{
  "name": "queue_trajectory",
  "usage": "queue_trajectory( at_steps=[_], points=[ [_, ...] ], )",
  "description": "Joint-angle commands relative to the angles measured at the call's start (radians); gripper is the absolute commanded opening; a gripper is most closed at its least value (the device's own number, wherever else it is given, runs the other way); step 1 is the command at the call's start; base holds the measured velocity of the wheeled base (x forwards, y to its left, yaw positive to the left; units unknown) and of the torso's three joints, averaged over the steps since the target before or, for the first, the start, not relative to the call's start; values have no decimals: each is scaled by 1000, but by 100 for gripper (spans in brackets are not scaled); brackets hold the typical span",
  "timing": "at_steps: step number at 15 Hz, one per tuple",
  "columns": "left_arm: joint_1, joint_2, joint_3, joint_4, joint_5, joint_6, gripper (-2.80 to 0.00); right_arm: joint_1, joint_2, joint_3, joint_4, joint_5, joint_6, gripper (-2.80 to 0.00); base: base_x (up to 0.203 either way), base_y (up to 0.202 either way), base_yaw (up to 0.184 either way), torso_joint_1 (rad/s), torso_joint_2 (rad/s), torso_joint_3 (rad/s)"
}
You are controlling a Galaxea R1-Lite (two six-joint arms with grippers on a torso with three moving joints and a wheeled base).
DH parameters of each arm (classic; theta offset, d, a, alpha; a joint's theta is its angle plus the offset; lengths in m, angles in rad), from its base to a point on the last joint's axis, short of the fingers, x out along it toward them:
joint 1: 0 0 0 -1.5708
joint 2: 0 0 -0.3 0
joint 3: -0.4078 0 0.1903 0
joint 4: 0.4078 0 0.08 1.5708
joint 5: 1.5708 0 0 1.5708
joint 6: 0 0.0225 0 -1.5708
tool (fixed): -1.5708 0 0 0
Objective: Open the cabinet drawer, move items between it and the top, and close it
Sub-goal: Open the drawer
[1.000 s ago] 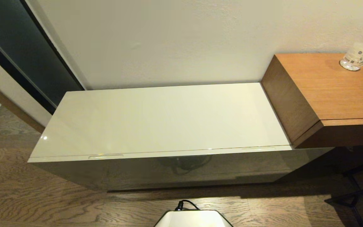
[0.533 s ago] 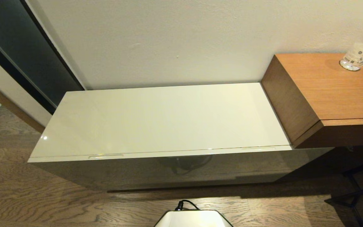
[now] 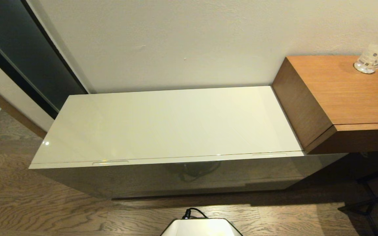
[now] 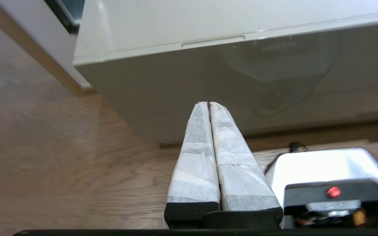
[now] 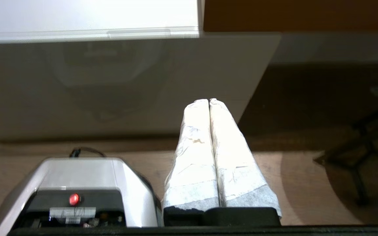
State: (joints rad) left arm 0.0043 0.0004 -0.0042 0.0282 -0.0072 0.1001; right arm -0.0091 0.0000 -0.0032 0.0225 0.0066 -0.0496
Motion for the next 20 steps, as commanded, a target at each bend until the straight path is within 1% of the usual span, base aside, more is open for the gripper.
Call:
queue_trajectory(
  at_steps=[1, 2, 5, 7, 8, 9, 11, 14, 20],
  points=[
    [0, 1, -4, 2, -4, 23, -280, 0, 2, -9, 24, -2, 0, -280, 0, 0, 0, 0, 0, 0],
    [0, 1, -4, -1, -4, 20, -280, 0, 1, -18, 50, 1, -3, -280, 0, 0, 0, 0, 0, 0],
    [0, 13, -25, 15, 1, 23, -280, 0, 2, -23, 60, 6, -15, -280, 0, 0, 0, 0, 0, 0],
    [0, 109, -133, 44, 10, 14, -280, 0, 2, -22, 57, 6, -15, -280, 0, 0, 0, 0, 0, 0],
    [0, 150, -191, 53, 13, -16, -280, 0, 2, -21, 51, 6, -15, -280, 0, 0, 0, 0, 0, 0],
    [0, 173, -222, 58, 14, -35, -280, 0, 2, -21, 50, 4, -16, -280, 0, 0, 0, 0, 0, 0],
    [1, 216, -310, 61, 15, -52, -280, 0, 2, -21, 48, 4, -15, -280, 0, 0, 0, 0, 0, 0],
    [2, 178, -312, 73, 9, -53, -280, 0, 2, -21, 48, 4, -15, -280, 0, 0, 0, 0, 0, 0],
    [2, 166, -304, 76, 12, -53, -280, 0, 2, -20, 44, 1, -16, -280, 0, 0, 0, 0, 0, 0]
  ],
)
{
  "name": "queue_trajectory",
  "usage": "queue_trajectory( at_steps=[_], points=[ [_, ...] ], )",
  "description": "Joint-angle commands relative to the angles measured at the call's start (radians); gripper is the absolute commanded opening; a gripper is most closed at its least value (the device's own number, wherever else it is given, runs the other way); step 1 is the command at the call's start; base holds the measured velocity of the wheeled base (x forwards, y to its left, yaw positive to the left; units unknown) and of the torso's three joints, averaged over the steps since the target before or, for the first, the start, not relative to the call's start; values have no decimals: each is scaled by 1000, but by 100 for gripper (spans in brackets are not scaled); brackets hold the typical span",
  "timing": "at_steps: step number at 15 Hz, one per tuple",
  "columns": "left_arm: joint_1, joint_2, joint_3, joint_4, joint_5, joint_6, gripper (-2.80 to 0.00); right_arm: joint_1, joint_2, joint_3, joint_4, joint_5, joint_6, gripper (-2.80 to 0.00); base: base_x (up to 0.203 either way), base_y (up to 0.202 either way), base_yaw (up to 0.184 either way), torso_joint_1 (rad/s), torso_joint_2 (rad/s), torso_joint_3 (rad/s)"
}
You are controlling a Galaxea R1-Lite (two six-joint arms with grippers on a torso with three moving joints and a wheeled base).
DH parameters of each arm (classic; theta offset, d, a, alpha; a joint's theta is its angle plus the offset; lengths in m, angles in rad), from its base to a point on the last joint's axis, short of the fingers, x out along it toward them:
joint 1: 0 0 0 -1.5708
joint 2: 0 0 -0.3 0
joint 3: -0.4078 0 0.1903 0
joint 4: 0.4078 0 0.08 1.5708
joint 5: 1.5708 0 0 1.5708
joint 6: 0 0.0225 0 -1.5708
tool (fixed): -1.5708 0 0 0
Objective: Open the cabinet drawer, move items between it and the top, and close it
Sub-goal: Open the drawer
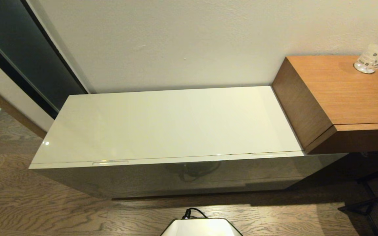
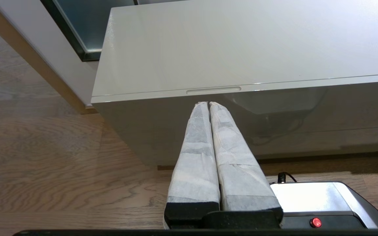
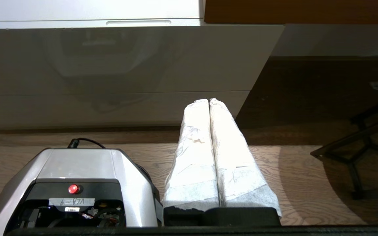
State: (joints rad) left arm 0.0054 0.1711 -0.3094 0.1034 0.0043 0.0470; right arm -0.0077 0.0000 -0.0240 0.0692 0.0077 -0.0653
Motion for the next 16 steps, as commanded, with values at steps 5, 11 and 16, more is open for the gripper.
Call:
queue_trajectory(
  at_steps=[5, 11, 16],
  points=[
    [1, -25, 15, 2, 0, -1, -280, 0, 0, 26, -94, -8, 12, -280, 0, 0, 0, 0, 0, 0],
    [-1, -65, 12, 33, 0, 2, -280, 0, 14, -23, -87, 3, -20, -280, 0, 0, 0, 0, 0, 0],
    [0, -54, 2, 62, 0, 2, -280, -9, 368, -633, 7, -29, 133, -280, 0, 0, 0, 0, 0, 0]
  ],
)
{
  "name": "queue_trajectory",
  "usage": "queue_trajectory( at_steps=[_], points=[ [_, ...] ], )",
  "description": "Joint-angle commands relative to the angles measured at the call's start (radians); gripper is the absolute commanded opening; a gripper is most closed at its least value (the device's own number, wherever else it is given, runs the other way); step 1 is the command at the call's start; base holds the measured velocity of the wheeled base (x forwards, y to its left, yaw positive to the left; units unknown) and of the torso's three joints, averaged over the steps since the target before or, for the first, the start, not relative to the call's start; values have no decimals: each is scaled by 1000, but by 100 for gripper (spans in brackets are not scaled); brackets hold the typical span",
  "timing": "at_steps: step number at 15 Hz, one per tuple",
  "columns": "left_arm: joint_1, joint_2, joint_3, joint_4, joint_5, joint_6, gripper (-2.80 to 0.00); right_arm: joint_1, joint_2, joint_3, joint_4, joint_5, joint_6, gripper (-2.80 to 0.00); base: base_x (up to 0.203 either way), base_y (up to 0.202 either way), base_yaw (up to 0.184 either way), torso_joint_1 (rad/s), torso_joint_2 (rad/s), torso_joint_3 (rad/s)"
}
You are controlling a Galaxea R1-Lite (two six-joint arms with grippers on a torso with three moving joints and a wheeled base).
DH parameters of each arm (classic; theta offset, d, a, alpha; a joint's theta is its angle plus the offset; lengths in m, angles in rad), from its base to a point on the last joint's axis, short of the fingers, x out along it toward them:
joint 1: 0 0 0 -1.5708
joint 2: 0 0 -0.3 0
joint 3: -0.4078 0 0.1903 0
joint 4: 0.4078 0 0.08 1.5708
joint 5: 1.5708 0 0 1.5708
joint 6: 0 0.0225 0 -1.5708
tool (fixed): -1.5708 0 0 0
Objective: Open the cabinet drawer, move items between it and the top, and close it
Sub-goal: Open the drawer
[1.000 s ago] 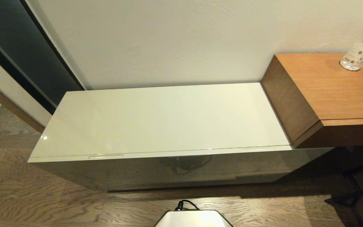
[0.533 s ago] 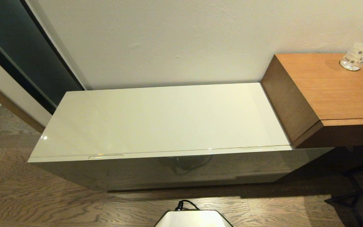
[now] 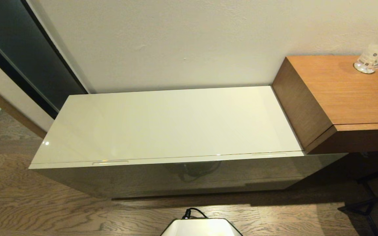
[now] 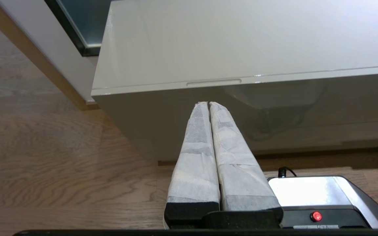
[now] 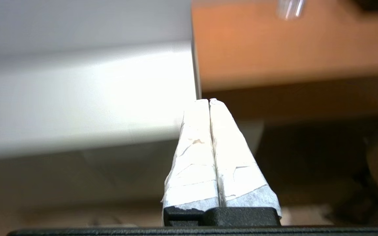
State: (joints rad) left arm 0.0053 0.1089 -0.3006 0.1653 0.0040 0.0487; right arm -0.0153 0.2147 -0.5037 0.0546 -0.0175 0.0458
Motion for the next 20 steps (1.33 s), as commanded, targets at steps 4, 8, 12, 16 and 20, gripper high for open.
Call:
queue_trajectory(
  at_steps=[4, 8, 12, 16, 20],
  points=[
    [2, 234, -99, -2, 8, -61, -280, -2, 395, -433, 330, 39, 186, -280, 0, 0, 0, 0, 0, 0],
    [10, 575, -238, -1, 84, -157, -280, 3, 516, -490, 582, 236, 201, -280, 0, 0, 0, 0, 0, 0],
    [14, 907, -367, -4, 132, -157, -280, 46, 692, -537, 735, 265, 188, -280, 0, 0, 0, 0, 0, 0],
    [24, 1141, -436, -11, 60, -82, -280, 168, 944, -547, 712, 273, 202, -280, 0, 0, 0, 0, 0, 0],
    [36, 1313, -467, -38, 36, -73, -280, 263, 1215, -528, 513, 257, 238, -280, 0, 0, 0, 0, 0, 0]
  ],
)
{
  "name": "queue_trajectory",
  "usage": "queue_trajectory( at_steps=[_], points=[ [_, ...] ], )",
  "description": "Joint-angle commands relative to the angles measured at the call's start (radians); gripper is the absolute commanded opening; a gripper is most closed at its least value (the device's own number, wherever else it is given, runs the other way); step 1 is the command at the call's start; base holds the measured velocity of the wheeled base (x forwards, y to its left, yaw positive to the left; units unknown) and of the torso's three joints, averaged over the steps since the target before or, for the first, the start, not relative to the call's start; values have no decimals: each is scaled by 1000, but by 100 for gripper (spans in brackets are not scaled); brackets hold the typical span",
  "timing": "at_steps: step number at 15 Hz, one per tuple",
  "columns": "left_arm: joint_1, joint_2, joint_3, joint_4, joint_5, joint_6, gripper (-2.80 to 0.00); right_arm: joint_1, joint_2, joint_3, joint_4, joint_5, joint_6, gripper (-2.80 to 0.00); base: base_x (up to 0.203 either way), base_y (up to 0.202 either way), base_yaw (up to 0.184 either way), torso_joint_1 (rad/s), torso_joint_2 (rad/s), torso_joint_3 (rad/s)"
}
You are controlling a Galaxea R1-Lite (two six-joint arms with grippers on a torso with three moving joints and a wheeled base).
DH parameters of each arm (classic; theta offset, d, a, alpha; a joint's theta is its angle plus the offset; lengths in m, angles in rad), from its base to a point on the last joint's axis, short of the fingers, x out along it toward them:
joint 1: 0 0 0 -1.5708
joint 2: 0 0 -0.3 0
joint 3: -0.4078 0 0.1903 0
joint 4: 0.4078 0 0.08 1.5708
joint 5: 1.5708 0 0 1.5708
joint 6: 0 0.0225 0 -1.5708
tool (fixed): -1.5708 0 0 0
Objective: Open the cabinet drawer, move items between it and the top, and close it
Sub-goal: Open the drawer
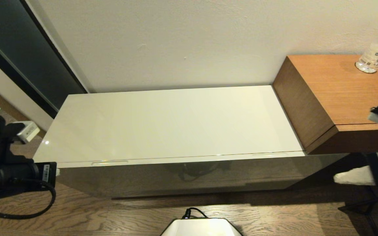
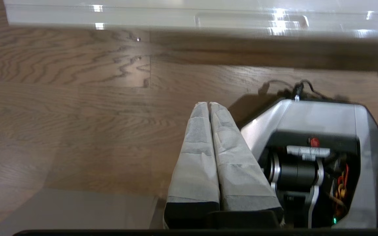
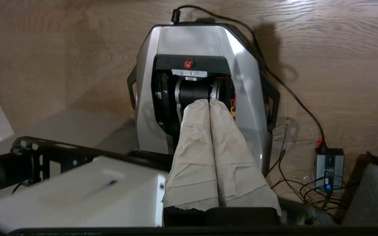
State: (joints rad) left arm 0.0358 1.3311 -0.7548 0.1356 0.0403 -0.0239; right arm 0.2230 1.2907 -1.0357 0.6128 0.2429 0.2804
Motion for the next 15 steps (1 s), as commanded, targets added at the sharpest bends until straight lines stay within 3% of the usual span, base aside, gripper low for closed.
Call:
queue_trajectory(
  at_steps=[1, 5, 8, 10, 13, 15],
  points=[
    [21, 149, -32, -49, -3, 2, -280, 37, 214, 7, -107, -28, 3, -280, 0, 0, 0, 0, 0, 0],
    [34, 267, -92, -122, -6, 31, -280, 126, 401, 16, -350, -211, -70, -280, 0, 0, 0, 0, 0, 0],
    [29, 283, -110, -133, -28, 126, -280, 157, 475, 6, -461, -371, -189, -280, 0, 0, 0, 0, 0, 0],
    [27, 306, -113, -142, -51, 134, -280, 162, 529, -6, -563, -418, -228, -280, 0, 0, 0, 0, 0, 0],
    [29, 344, -104, -145, -54, 124, -280, 162, 594, -12, -590, -454, -221, -280, 0, 0, 0, 0, 0, 0],
    [18, 333, -78, -146, -72, 121, -280, 162, 649, -10, -703, -522, -215, -280, 0, 0, 0, 0, 0, 0]
  ],
)
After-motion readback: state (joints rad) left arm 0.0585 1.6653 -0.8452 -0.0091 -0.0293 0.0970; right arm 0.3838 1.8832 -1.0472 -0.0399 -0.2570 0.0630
